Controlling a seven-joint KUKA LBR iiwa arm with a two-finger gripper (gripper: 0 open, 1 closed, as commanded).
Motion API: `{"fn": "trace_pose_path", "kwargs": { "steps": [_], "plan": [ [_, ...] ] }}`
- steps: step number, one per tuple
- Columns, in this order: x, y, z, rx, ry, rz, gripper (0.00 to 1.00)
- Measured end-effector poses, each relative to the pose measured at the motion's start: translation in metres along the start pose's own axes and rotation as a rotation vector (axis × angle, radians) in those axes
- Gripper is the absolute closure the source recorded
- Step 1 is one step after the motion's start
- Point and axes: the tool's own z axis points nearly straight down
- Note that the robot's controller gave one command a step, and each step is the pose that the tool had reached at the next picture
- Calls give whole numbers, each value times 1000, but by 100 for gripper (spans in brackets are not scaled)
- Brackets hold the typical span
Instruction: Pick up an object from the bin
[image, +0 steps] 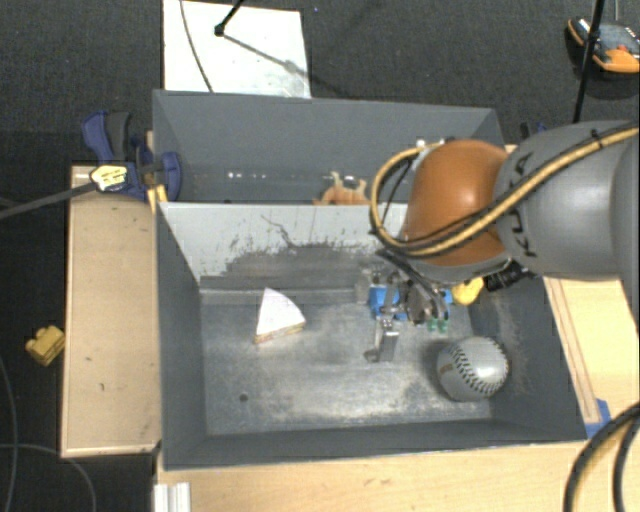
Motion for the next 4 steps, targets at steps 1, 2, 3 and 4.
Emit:
{"fn": "trace_pose_path", "kwargs": {
  "steps": [1, 2, 3, 4],
  "plan": [
    [-2, 0, -5, 0, -8, 1, 0],
    [19, -44, -27, -1, -3, -51, 0],
    [8, -64, -66, 3, -7, -178, 0],
    [4, -92, -39, 1, -14, -83, 0]
  ]
}}
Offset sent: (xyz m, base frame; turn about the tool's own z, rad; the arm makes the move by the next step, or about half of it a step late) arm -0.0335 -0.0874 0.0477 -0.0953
